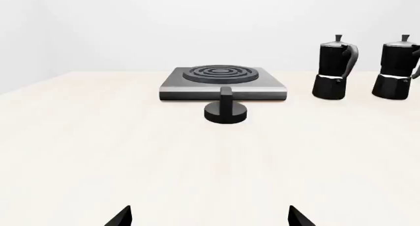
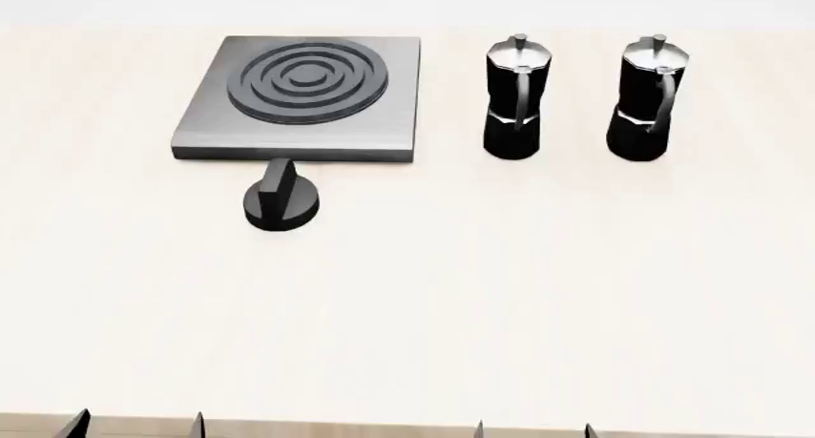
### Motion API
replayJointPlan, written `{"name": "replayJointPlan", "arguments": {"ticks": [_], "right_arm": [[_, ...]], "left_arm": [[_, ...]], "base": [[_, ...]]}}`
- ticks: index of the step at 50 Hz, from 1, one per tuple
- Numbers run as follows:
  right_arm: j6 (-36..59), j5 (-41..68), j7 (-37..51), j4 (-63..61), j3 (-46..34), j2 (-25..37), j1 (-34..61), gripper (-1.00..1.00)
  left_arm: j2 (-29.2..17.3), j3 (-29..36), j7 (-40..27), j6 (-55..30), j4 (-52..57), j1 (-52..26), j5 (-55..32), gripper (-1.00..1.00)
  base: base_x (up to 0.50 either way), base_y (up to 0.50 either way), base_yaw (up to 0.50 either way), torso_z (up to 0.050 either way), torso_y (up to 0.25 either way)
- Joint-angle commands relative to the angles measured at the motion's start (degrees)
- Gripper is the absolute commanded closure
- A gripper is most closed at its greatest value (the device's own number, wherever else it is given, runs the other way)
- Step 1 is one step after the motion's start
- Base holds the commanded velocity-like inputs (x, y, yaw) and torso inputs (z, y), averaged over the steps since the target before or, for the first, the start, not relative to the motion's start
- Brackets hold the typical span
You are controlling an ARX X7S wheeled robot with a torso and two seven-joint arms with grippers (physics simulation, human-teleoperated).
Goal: Put both moka pots on the stove.
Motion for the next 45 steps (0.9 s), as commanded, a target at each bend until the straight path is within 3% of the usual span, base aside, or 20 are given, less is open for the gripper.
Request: {"name": "replayJointPlan", "arguments": {"ticks": [1,13,30,45], "right_arm": [[-0.1,1.5,1.8,0.0,-1.8,1.5,0.0,-1.0],[0.8,2.4,3.7,-4.0,-4.2,3.2,-1.0,-1.0],[11.6,2.1,6.2,-37.0,-5.8,6.0,-7.9,-1.0],[13.0,0.5,7.9,-47.0,-8.2,7.5,-10.1,-1.0]], "left_arm": [[-3.6,4.2,-4.2,0.1,0.2,0.0,-3.6,-1.0],[-4.8,5.2,-5.1,-1.0,4.0,0.8,-4.5,-1.0],[-8.0,5.3,-8.5,-9.9,35.9,7.9,-4.6,-1.0],[-9.7,4.9,-10.2,-12.1,48.2,10.6,-5.0,-1.0]], "base": [[0.0,0.0,0.0,0.0,0.0],[0.0,0.0,0.0,0.0,0.0],[0.0,0.0,0.0,0.0,0.0],[0.0,0.0,0.0,0.0,0.0]]}}
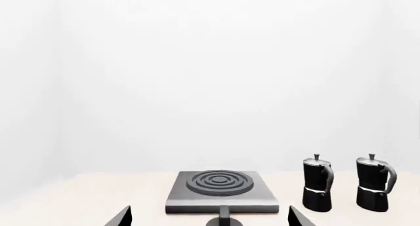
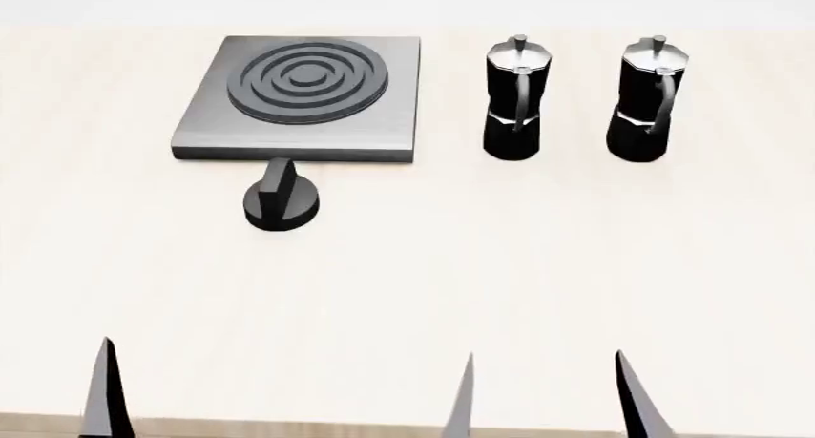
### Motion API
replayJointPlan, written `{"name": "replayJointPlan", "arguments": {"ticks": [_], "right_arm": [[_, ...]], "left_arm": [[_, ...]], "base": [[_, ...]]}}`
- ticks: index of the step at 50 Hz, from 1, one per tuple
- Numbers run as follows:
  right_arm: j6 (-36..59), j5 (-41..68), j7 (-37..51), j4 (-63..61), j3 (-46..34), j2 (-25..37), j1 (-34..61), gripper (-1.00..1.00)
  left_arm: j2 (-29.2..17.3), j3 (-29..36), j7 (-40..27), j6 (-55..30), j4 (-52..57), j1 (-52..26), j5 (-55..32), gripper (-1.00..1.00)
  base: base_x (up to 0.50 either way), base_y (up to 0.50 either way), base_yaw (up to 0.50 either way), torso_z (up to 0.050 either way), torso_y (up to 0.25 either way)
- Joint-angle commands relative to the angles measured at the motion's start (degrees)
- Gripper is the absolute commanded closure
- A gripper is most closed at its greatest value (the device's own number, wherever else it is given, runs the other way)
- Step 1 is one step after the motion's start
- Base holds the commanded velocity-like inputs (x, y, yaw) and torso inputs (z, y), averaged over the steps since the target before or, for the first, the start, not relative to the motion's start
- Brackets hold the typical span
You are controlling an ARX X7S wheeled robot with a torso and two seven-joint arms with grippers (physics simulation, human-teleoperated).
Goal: Put both moka pots on the stove.
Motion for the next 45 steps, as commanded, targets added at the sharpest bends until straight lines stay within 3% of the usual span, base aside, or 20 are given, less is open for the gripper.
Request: {"name": "replayJointPlan", "arguments": {"ticks": [1,11,45], "right_arm": [[1.7,-0.5,1.0,-8.7,-1.6,1.3,-1.9,-1.0],[2.3,1.0,1.5,-9.5,-1.7,1.9,-1.8,-1.0],[1.5,1.2,3.5,-8.6,-3.5,3.7,-1.8,-1.0]], "left_arm": [[-1.3,0.1,-1.3,-1.6,9.2,2.2,-0.2,-1.0],[-1.8,0.8,-1.8,-1.1,8.0,1.9,0.0,-1.0],[-3.1,2.1,-3.2,-0.2,6.9,1.9,-0.6,-1.0]], "base": [[0.0,0.0,0.0,0.0,0.0],[0.08,0.0,0.0,0.0,0.0],[0.3,0.0,0.0,0.0,0.0]]}}
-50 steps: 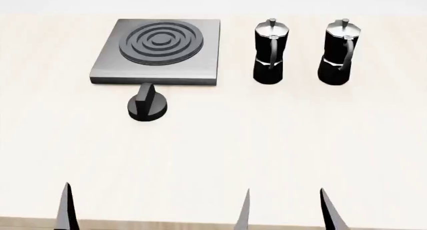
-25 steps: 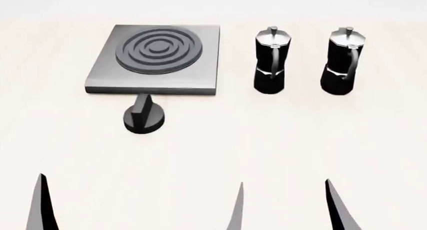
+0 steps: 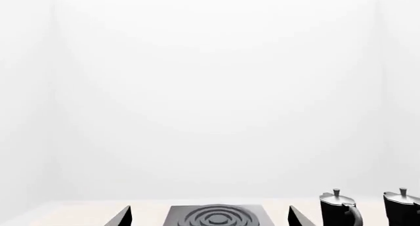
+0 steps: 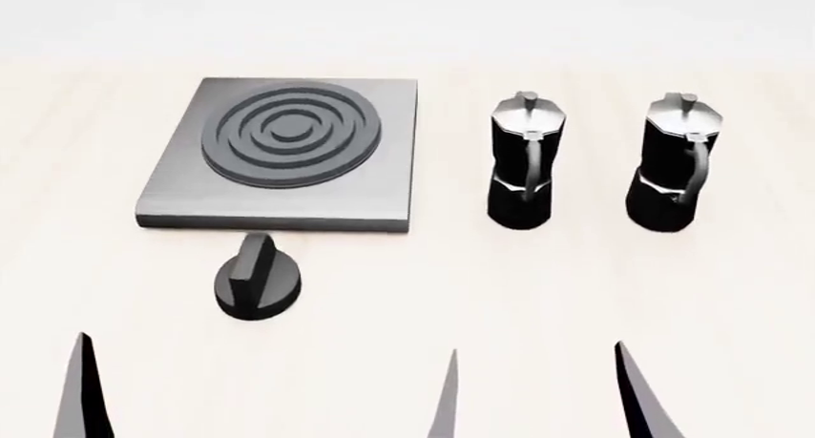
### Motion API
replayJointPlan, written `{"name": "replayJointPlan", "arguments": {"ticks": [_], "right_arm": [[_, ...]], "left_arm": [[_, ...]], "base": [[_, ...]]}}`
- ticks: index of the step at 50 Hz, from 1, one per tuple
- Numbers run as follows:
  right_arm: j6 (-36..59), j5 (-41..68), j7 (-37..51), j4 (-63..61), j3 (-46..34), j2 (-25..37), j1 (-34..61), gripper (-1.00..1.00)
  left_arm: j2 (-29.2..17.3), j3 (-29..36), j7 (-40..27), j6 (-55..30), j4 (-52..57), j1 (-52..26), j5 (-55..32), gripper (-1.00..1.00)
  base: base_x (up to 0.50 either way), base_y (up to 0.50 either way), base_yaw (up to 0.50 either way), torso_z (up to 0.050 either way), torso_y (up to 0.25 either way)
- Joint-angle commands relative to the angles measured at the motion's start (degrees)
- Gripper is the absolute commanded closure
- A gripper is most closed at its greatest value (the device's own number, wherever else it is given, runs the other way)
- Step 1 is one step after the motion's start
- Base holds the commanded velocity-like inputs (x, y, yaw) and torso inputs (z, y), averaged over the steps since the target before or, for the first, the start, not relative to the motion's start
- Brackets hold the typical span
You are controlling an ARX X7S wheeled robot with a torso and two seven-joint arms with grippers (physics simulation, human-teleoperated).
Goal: Put both moka pots on the stove.
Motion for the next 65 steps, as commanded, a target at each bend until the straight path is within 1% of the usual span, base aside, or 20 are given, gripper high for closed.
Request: {"name": "replayJointPlan", "arguments": {"ticks": [1,10,43,56,65], "right_arm": [[-0.2,0.0,0.7,0.2,-0.6,0.6,0.0,-1.0],[-0.3,-0.3,1.1,0.9,-1.6,0.8,0.5,-1.0],[-1.8,-0.3,2.9,2.5,-2.4,2.0,0.6,-1.0],[-3.9,4.2,2.0,2.4,-1.7,2.8,-0.4,-1.0],[-4.4,4.5,2.3,2.5,-1.7,3.1,-0.4,-1.0]], "left_arm": [[-0.5,0.4,-0.5,0.4,-0.2,0.2,-0.2,-1.0],[-0.7,0.5,-0.8,1.1,-1.7,-0.2,-0.4,-1.0],[-1.9,1.5,-2.0,1.1,-1.8,-0.5,-1.0,-1.0],[-2.3,1.8,-2.6,1.0,-1.6,-0.5,-1.1,-1.0],[-2.6,2.3,-2.8,1.4,-2.1,-0.6,-1.0,-1.0]], "base": [[0.3,0.0,0.0,0.0,0.0],[0.3,0.0,0.0,0.0,0.0],[0.3,0.0,0.0,0.0,0.0],[0.0,0.01,0.0,0.0,0.0],[0.0,0.42,0.0,0.0,0.0]]}}
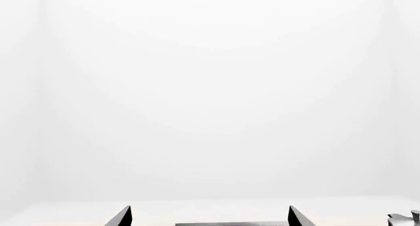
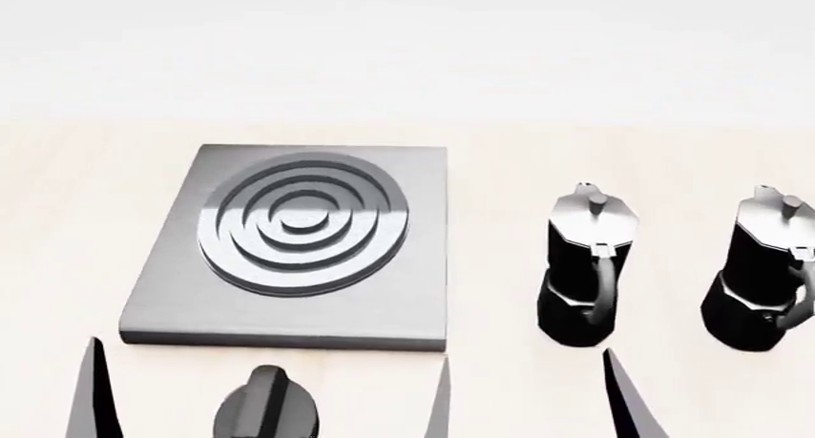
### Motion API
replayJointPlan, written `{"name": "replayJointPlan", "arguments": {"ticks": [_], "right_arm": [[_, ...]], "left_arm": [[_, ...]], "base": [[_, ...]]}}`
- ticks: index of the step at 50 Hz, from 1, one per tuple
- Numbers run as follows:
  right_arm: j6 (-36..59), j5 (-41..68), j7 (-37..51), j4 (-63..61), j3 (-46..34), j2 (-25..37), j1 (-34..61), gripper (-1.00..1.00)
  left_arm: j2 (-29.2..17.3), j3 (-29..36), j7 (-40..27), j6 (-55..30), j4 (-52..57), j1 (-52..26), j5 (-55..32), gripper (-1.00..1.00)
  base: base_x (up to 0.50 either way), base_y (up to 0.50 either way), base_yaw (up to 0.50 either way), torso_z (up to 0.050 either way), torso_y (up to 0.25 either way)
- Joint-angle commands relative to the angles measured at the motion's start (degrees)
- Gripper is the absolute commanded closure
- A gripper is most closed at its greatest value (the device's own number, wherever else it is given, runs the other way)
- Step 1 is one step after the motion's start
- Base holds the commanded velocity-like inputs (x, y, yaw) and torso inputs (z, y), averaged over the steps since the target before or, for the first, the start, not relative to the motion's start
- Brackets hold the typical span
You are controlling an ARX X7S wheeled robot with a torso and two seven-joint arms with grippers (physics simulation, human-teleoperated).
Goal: Put both moka pots on the stove.
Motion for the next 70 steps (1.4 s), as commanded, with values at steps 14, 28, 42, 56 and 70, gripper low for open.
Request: {"name": "replayJointPlan", "arguments": {"ticks": [14,28,42,56,70], "right_arm": [[-0.7,1.3,0.7,0.4,-0.3,0.9,0.1,-1.0],[7.3,-2.6,4.4,-1.8,-0.1,0.8,2.9,-1.0],[32.3,6.1,3.4,-14.3,10.9,4.4,18.1,-1.0],[50.8,16.3,-1.6,-10.8,20.0,13.0,36.5,-1.0],[59.1,24.9,-11.2,3.6,28.4,19.0,46.7,-1.0]], "left_arm": [[-0.8,0.7,-0.8,0.1,-0.1,-0.1,-0.1,-1.0],[-1.3,1.2,-1.3,0.5,-0.4,0.0,-0.2,-1.0],[-2.0,1.4,-2.1,0.7,-0.1,-0.1,-0.8,-1.0],[-2.7,1.3,-2.8,1.4,-0.6,-0.3,-1.6,-1.0],[-3.3,1.5,-3.7,0.6,0.0,-0.6,-1.6,-1.0]], "base": [[0.0,0.49,0.0,0.0,0.0],[0.0,0.06,0.0,0.0,0.0],[0.0,0.0,0.0,0.0,0.0],[0.0,0.0,0.0,0.0,0.0],[0.0,0.0,0.0,0.0,0.0]]}}
